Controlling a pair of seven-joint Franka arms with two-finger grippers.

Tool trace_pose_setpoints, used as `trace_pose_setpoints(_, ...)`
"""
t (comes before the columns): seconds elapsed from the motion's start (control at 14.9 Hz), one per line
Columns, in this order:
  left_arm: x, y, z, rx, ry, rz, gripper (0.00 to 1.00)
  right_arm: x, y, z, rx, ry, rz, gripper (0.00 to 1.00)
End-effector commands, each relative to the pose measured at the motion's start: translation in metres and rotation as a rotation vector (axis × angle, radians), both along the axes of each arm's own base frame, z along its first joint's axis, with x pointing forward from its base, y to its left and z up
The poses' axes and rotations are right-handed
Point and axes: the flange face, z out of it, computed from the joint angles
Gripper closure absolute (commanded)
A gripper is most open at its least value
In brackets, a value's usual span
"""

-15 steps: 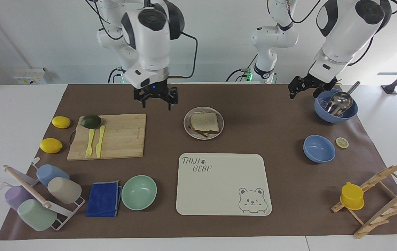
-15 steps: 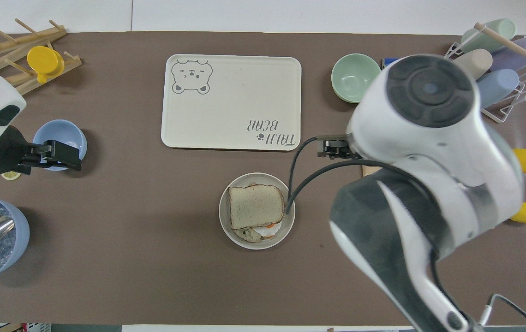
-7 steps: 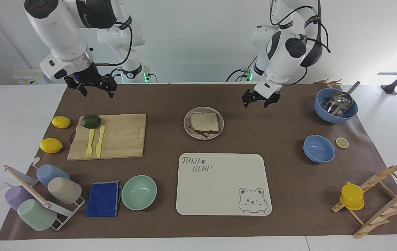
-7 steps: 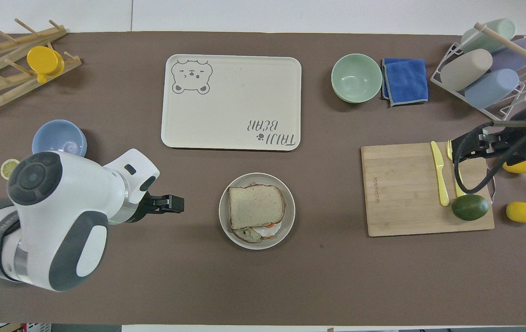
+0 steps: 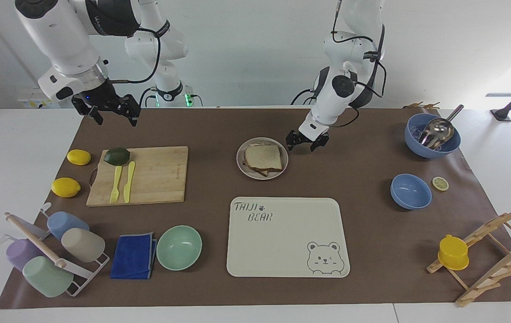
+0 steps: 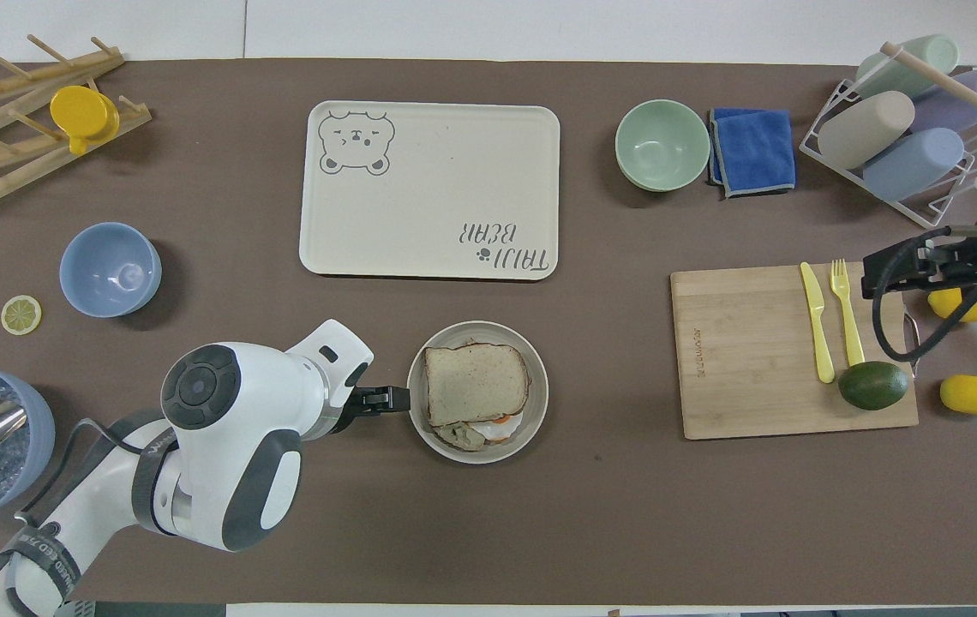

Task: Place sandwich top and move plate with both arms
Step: 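Grasp the rim of the white plate with the left gripper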

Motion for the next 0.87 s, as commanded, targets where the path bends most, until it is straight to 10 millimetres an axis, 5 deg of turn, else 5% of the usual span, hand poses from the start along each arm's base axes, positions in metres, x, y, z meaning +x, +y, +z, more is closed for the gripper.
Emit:
trace_pose_setpoints(0.0,-0.002,-0.008,-0.007,-0.027,-0.008,0.036,0.16,-0.005,-0.025,-0.001,0.032,0.011,0.020,0.00)
trace_pose_setpoints(0.4,-0.004,-0.024,-0.021,-0.057,-0.009,0.063,0.19,-0.008,-0.031,0.001,0.034,0.009,0.009,0.00)
trace_pose_setpoints(0.8,-0.009,-0.032,-0.030,-0.051,-0.011,0.046,0.37,-0.017,-0.027,0.003,0.038,0.036,0.020,0.00)
